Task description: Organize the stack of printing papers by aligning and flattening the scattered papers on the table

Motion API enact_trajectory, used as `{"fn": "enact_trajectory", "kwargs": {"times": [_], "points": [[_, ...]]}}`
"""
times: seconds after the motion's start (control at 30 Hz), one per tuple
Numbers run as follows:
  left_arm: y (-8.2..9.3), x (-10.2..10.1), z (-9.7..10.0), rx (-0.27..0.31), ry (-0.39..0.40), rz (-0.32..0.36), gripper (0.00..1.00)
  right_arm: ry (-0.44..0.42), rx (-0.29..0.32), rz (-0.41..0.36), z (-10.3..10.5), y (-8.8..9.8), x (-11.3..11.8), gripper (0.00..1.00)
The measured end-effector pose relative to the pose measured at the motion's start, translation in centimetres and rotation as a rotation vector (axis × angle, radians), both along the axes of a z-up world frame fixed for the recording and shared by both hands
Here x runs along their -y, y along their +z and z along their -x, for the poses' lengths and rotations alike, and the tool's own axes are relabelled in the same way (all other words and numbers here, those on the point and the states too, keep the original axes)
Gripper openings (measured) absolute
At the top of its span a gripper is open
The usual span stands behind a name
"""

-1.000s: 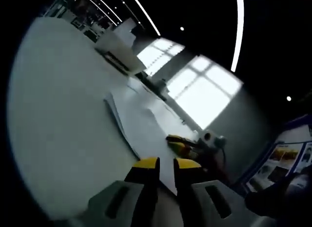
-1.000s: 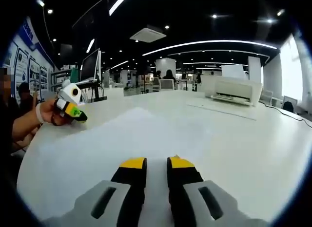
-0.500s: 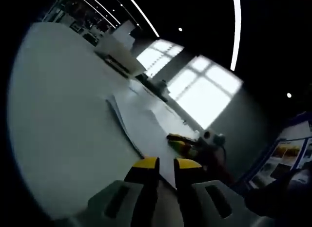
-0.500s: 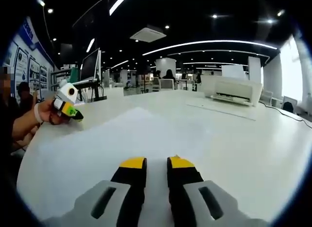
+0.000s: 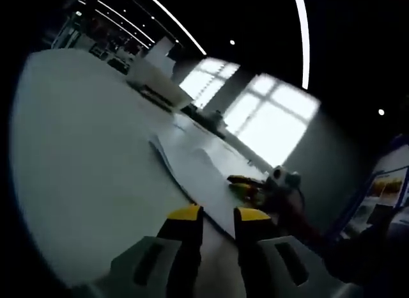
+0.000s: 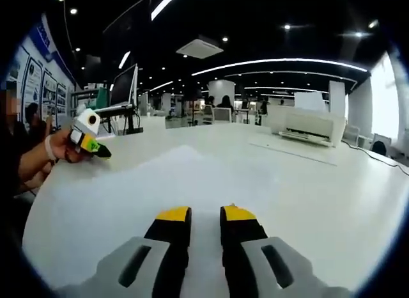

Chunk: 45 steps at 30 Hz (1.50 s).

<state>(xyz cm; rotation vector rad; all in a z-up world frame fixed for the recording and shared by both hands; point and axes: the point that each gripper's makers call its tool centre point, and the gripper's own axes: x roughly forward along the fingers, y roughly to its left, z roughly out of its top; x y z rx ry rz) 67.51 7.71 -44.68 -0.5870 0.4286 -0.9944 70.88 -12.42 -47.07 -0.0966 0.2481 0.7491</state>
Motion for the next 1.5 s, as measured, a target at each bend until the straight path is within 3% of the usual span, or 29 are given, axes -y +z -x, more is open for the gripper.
{"fn": "enact_trajectory", "kwargs": {"times": [0.17, 0.3, 0.57, 0.8, 1.17, 1.5], "points": [[0.8, -0.7, -0.8, 0.032, 0.050, 0.022, 0.28, -0.021, 0.018, -0.089, 0.8, 1.7, 0.9, 0.17], [1.3, -0.6, -0.4, 0.106, 0.053, -0.016, 0.30, -0.028, 0.023, -0.087, 2.4, 1.7, 1.4, 0.17], [1.2, -0.6, 1.6, 0.163, 0.041, -0.075, 0.33, -0.048, 0.037, -0.125, 4.4, 3.1, 2.8, 0.19], [1.4, -2.1, 3.6, 0.174, 0.055, -0.090, 0.38, -0.082, 0.054, -0.128, 7.2, 3.9, 4.6, 0.22], [1.0, -6.0, 7.2, 0.190, 0.077, -0.200, 0.40, -0.138, 0.032, -0.131, 11.4, 4.1, 8.2, 0.22], [0.7, -7.8, 8.3, 0.182, 0.111, -0.218, 0.40, -0.175, 0.064, -0.110, 13.5, 5.5, 10.5, 0.22]]}}
